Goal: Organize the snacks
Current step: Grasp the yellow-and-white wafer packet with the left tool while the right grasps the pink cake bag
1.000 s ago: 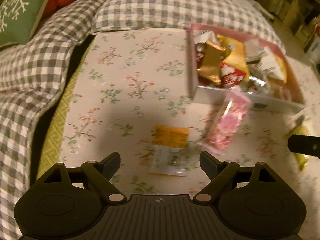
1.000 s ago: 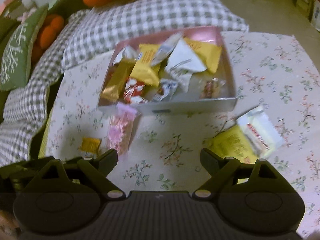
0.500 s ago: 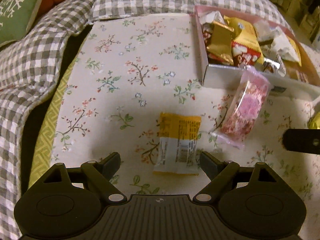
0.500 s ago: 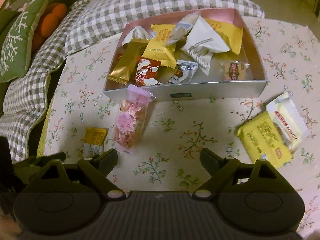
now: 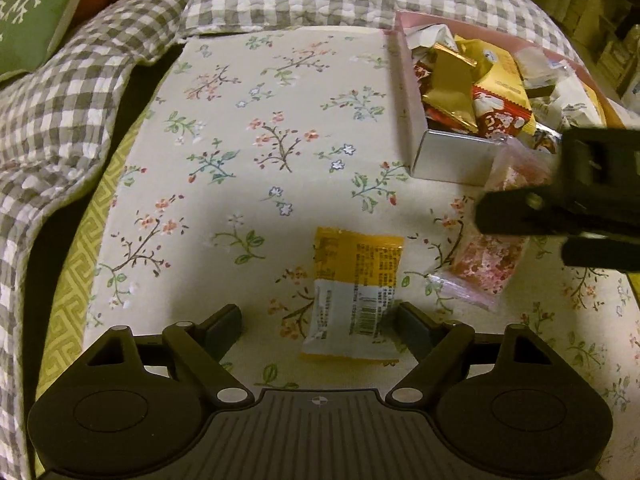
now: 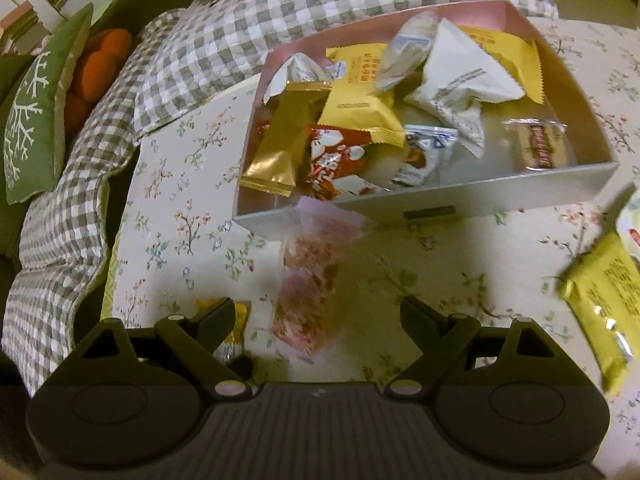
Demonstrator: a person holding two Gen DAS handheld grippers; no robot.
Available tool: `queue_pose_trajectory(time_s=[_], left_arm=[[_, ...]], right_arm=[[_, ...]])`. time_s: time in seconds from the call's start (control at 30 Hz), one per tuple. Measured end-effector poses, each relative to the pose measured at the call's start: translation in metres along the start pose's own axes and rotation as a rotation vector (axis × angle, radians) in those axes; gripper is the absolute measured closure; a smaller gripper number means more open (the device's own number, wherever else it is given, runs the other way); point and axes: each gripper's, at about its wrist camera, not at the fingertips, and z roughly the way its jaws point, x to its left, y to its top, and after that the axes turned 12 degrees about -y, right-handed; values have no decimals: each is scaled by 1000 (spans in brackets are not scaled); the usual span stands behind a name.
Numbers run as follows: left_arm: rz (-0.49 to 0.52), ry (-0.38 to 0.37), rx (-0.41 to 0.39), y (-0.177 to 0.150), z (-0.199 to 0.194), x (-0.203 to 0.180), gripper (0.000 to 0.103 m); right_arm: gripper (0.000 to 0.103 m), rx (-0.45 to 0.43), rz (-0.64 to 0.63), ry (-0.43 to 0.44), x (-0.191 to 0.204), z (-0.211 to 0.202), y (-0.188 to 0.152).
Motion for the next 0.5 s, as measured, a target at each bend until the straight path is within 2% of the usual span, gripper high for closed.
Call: queue_pose_trajectory(time_s=[0.13, 0.17, 0.2, 0.3, 0.37, 0.5], left_arm=[[19, -4, -13, 0, 0, -3, 29], [21, -7, -17, 0, -1, -2, 35], [21, -9, -22, 1, -1, -2, 38], [29, -16, -28, 2, -3, -2, 52], [36, -20, -33, 3, -4, -1, 64], [14, -34, -36, 4, -5, 4, 66]], right_arm=[[20, -18, -11, -2, 7, 5, 1], [28, -20, -21, -11, 9, 7, 1], [40, -18, -36, -21, 11, 9, 0], [60, -3, -70, -40, 13, 12, -2], [65, -6, -73, -42, 11, 10, -2], [71, -17, -81, -52, 8, 4, 1]])
